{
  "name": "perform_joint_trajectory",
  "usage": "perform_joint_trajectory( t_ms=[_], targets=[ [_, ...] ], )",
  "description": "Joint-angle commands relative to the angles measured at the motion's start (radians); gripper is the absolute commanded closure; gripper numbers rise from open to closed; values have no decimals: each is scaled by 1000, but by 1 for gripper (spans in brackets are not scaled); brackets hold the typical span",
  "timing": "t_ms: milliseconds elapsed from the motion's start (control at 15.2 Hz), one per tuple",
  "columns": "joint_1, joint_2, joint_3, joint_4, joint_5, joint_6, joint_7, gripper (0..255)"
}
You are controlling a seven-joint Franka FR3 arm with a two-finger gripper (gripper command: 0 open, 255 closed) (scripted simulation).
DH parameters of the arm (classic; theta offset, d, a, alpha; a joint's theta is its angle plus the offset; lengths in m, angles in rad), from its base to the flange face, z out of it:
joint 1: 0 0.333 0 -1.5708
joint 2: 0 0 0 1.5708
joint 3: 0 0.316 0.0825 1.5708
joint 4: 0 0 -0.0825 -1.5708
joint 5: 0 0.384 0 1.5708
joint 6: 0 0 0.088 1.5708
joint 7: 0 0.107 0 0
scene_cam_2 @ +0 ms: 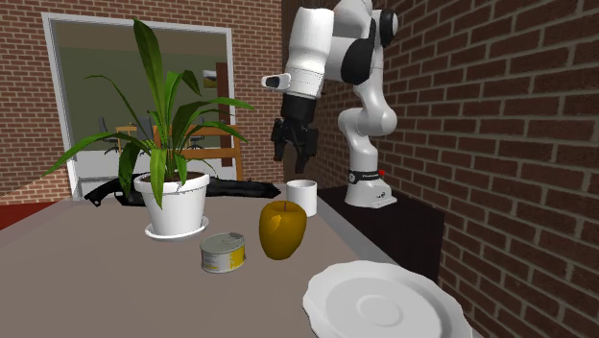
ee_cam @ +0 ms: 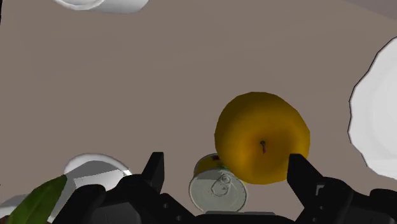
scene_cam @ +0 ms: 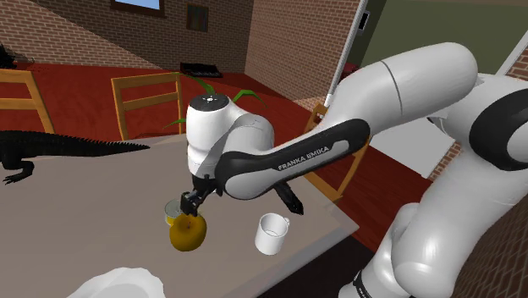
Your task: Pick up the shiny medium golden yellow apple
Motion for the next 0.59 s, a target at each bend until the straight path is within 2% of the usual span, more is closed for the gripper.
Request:
perform_joint_trajectory(
  t_ms=[0,132,528],
  targets=[
    [16,84,18,62,-65,11,55,0],
    [36,151,23,112,-119,17,97,0],
    [44,199,12,86,-164,80,139,0]
  ],
)
